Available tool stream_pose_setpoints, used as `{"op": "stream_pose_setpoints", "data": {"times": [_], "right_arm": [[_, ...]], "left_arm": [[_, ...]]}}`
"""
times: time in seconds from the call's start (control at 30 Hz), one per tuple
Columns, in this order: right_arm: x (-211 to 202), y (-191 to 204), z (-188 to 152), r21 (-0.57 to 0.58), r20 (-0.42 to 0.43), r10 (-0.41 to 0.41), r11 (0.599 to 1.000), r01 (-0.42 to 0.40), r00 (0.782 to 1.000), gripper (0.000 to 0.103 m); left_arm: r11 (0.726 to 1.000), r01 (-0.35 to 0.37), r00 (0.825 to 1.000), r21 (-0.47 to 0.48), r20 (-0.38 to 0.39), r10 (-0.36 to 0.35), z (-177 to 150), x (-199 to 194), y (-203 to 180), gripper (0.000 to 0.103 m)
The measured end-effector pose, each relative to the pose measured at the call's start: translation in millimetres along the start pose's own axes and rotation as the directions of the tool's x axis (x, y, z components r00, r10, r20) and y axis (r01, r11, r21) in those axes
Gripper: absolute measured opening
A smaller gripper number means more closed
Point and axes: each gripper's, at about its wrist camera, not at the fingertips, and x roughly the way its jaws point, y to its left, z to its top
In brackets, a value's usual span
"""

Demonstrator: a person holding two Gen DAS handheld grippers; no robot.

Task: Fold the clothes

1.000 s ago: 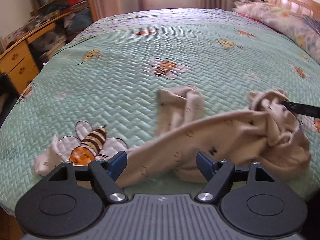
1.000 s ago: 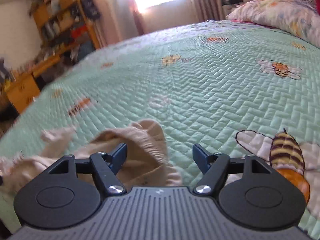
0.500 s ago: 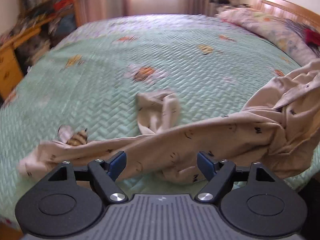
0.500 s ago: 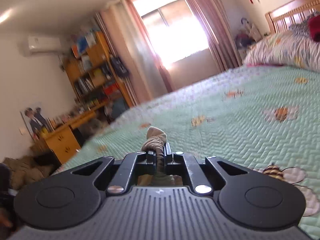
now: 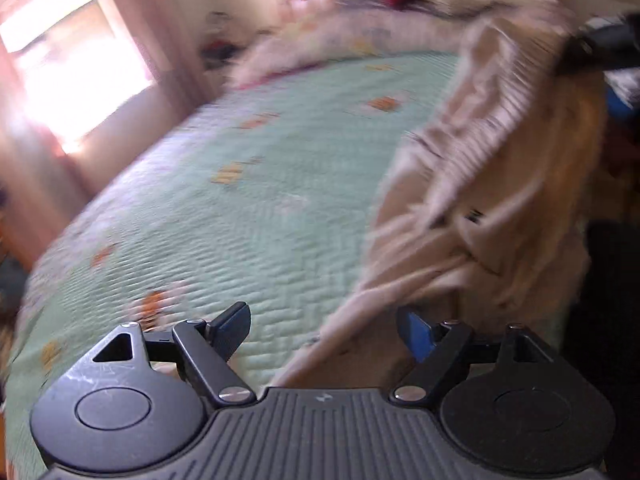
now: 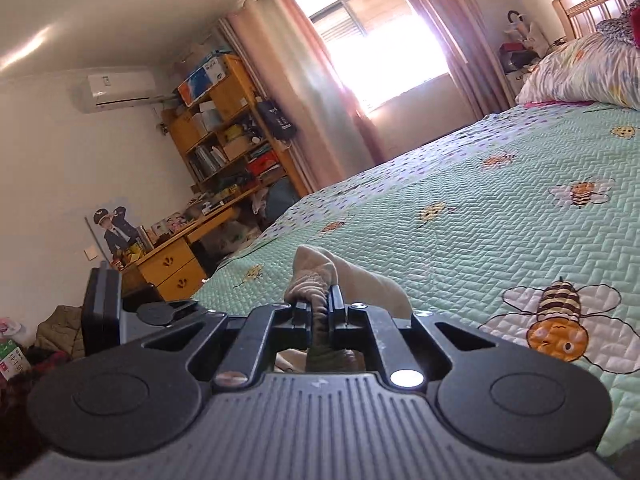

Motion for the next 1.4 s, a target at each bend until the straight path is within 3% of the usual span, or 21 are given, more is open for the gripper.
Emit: {"op": "stream_pose_setpoints", "data": {"times": [0.03, 0.13, 0.17, 0.2, 0.3, 0.43, 0.5, 0.63, 0.73, 0.8, 0.93, 1.0, 1.1, 1.3, 1.37, 1.4], "right_arm": [[-1.2, -1.1, 0.3, 0.001, 0.001, -0.003, 1.0, 0.003, 1.0, 0.009], [-2.8, -4.0, -0.3, -0.003, -0.002, -0.003, 1.0, 0.003, 1.0, 0.01], [-1.1, -3.1, -1.4, -0.004, -0.005, -0.004, 1.0, 0.004, 1.0, 0.011], [0.8, -3.7, -2.5, -0.005, -0.006, -0.011, 1.0, 0.011, 1.0, 0.012], [8.0, -11.1, -3.5, 0.01, -0.005, -0.069, 0.998, 0.069, 0.998, 0.013], [32.0, -28.7, 5.1, 0.049, -0.024, -0.166, 0.985, 0.167, 0.986, 0.013], [42.5, -28.6, 16.9, 0.078, -0.007, -0.139, 0.987, 0.139, 0.99, 0.013], [60.9, -3.7, 43.3, 0.022, 0.063, -0.105, 0.994, 0.104, 0.992, 0.012], [83.5, -10.2, 49.5, 0.063, 0.029, -0.14, 0.988, 0.138, 0.99, 0.012], [91.7, -17.4, 44.8, 0.099, 0.011, -0.147, 0.984, 0.145, 0.989, 0.012], [93.5, -17.7, 30.9, 0.062, -0.004, -0.187, 0.98, 0.187, 0.982, 0.012], [93.0, -18.1, 24.1, 0.044, -0.022, -0.212, 0.976, 0.213, 0.977, 0.012], [92.3, -28.3, 15.6, 0.036, -0.057, -0.257, 0.965, 0.259, 0.965, 0.012], [92.1, -47.8, -0.2, 0.061, -0.118, -0.352, 0.931, 0.36, 0.929, 0.012], [86.5, -54.6, -2.6, 0.088, -0.114, -0.392, 0.911, 0.403, 0.913, 0.012], [81.7, -57.1, 0.2, 0.104, -0.094, -0.384, 0.914, 0.393, 0.919, 0.012]], "left_arm": [[0.999, 0.034, 0.999, 0.018, -0.012, -0.034, 0.7, 4.2, 0.0, 0.079], [0.991, 0.136, 0.99, 0.006, -0.042, -0.135, -0.3, 14.9, 3.1, 0.034], [0.987, 0.161, 0.986, -0.02, -0.05, -0.162, -1.2, 17.3, 5.4, 0.014], [0.981, 0.186, 0.98, -0.047, -0.058, -0.188, -2.0, 19.8, 7.7, 0.01], [0.99, 0.117, 0.993, -0.078, 0.022, -0.116, -7.1, -0.4, 6.4, 0.006], [0.973, 0.093, 0.982, -0.213, 0.183, -0.054, -9.4, -50.2, 19.8, 0.006], [0.942, 0.09, 0.962, -0.325, 0.274, 0.002, -10.6, -81.5, 38.9, 0.006], [0.868, 0.12, 0.903, -0.482, 0.416, 0.106, -18.0, -136.7, 74.6, 0.006], [0.844, 0.079, 0.901, -0.53, 0.4, 0.167, -27.7, -156.1, 80.8, 0.006], [0.821, 0.056, 0.914, -0.568, 0.36, 0.186, -38.4, -156.1, 84.3, 0.006], [0.735, 0.096, 0.93, -0.672, 0.323, 0.173, -71.4, -147.1, 95.3, 0.006], [0.688, 0.134, 0.927, -0.713, 0.335, 0.166, -84.5, -146.2, 98.3, 0.006], [0.644, 0.178, 0.914, -0.744, 0.368, 0.173, -91.4, -149.2, 110.4, 0.006], [0.643, 0.16, 0.875, -0.749, 0.41, 0.259, -80.8, -180.4, 126.7, 0.0], [0.643, 0.134, 0.881, -0.754, 0.388, 0.272, -80.2, -184.4, 132.8, 0.0], [0.647, 0.106, 0.889, -0.755, 0.363, 0.277, -80.1, -182.7, 133.8, 0.0]]}}
